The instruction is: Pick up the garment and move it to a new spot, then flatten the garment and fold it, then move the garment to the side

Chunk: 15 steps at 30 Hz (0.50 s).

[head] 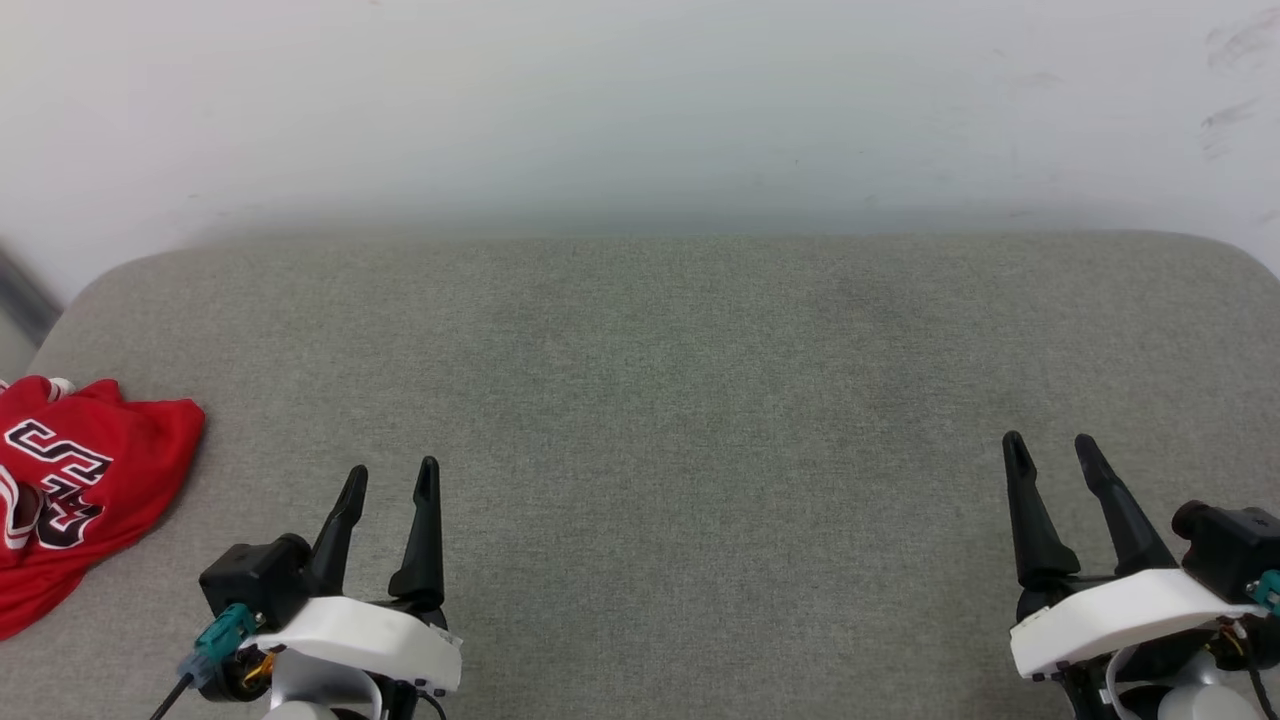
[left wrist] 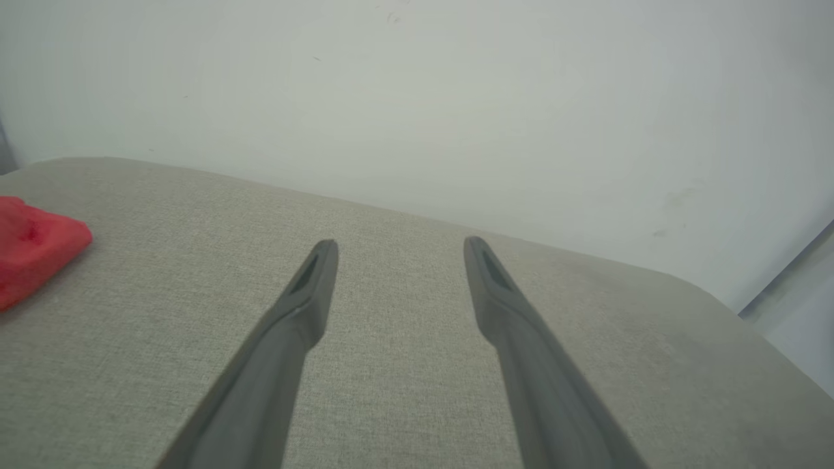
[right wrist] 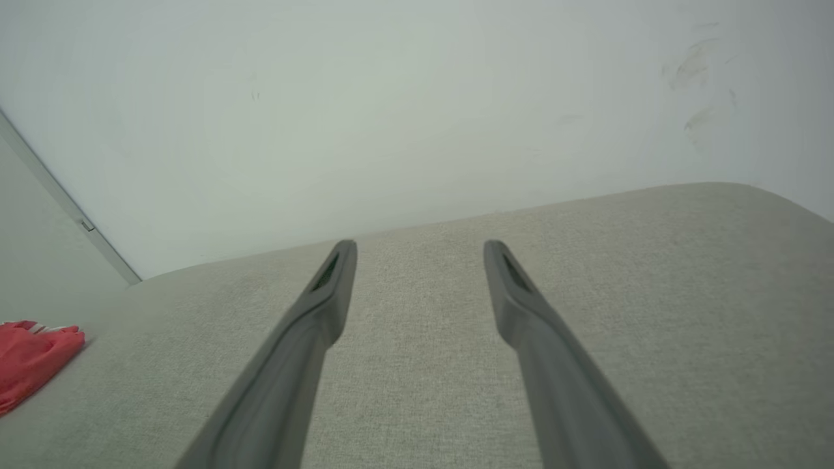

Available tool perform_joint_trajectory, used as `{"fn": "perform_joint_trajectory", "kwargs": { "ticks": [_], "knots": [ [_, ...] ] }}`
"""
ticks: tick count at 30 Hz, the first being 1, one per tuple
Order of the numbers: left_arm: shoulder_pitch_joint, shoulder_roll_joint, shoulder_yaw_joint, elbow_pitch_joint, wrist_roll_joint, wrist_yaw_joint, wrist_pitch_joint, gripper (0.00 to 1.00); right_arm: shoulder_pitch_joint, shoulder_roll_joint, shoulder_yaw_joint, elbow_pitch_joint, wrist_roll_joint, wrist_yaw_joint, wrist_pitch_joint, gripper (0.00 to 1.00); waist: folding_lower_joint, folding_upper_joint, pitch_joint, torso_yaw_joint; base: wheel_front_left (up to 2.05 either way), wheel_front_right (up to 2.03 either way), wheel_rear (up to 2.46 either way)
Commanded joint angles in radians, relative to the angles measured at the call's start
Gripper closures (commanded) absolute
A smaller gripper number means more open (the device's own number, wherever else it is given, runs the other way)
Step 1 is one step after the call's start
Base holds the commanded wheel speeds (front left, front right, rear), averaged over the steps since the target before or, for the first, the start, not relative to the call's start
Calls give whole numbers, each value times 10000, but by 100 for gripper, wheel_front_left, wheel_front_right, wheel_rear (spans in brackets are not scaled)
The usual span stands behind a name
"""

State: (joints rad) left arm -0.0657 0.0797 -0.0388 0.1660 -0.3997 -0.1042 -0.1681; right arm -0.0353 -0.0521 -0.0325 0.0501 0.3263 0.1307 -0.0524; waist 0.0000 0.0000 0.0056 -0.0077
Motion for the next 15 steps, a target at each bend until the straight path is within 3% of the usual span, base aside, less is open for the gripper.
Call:
{"fn": "perform_joint_trajectory", "kwargs": {
  "ticks": [1,15],
  "knots": [
    [-75,41,-52,-41,266,57,-95,0,44,19,-28,-146,-277,0,-31,0,0,0,-2,4,0,0,0],
    [-120,128,-255,116,1529,188,-413,0,97,22,-48,-323,-1383,0,-71,0,0,0,-29,5,0,0,0]
  ]
}}
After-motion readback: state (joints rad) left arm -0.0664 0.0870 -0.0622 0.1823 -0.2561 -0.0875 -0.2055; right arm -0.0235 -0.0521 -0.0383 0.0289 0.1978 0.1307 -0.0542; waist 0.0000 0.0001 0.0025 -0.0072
